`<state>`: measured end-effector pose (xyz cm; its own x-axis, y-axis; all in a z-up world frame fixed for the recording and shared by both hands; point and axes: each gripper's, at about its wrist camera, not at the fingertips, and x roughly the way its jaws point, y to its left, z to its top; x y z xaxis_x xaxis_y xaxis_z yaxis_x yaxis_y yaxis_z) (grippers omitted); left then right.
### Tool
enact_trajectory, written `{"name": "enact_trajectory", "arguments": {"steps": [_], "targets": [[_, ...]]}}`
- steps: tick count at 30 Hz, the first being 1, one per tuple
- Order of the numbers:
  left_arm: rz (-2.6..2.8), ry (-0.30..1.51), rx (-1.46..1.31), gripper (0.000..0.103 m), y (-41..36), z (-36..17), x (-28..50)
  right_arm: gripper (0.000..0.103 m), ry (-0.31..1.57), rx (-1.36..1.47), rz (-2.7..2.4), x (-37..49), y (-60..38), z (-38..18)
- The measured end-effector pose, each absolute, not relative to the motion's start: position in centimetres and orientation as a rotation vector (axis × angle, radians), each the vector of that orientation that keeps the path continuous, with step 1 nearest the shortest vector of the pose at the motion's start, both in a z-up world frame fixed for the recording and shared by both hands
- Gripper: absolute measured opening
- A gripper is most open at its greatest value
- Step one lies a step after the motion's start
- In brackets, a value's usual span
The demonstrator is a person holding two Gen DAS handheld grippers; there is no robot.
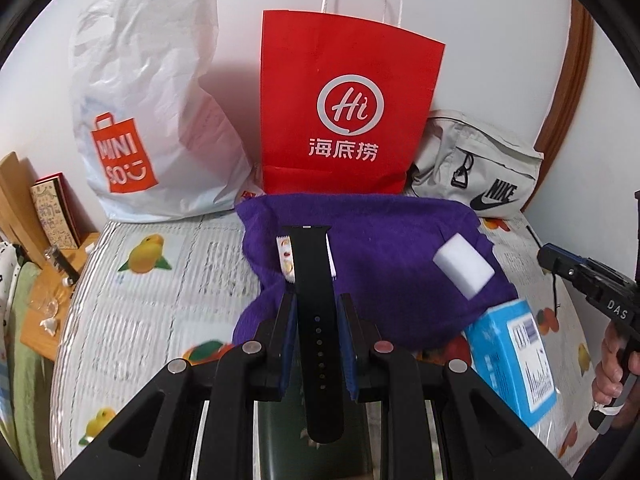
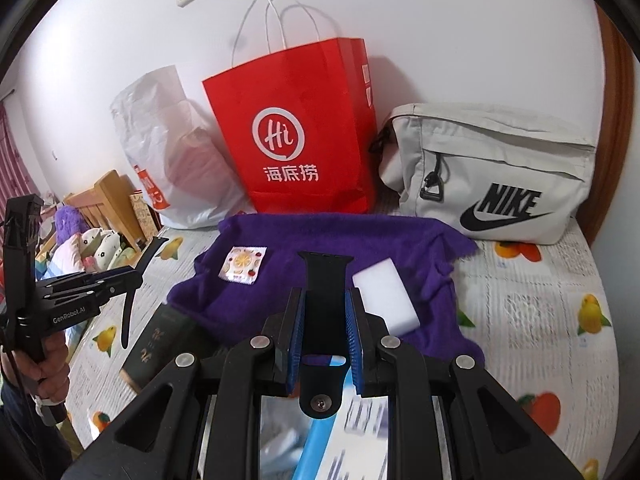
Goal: Organize soft objects
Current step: 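Carry both strap pieces in both tools over the purple towel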
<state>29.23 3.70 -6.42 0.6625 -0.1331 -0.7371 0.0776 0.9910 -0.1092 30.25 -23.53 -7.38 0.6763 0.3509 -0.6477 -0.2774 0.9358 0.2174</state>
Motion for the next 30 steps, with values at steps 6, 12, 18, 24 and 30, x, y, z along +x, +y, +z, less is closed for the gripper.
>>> {"name": "enact_trajectory", "arguments": {"steps": [6, 12, 18, 24, 30], "targets": [[-0.137, 0.848, -0.074, 0.019, 3.3, -6.9, 32.6, 0.020, 0.775, 0.103, 0.372, 33.5, -22.8, -8.3], [-0.153, 0.872, -0.071, 0.020, 2.8, -8.3, 35.7, 0.020, 0.822, 0.100, 0.389, 36.3, -22.2, -9.9], [-0.151, 0.901, -0.074, 0.020, 2.7, -9.7, 38.0, 0.020, 0.881, 0.066, 0.380, 38.2, -22.0, -12.0], [-0.149, 0.946, -0.085, 0.020, 2.6, -11.7, 39.5, 0.020, 0.959, 0.049, 0.338, 39.6, -22.6, -14.2], [-0.140, 0.987, -0.108, 0.020, 2.9, -13.4, 40.5, 0.020, 0.998, 0.030, 0.360, 40.2, -22.1, -15.4]]}}
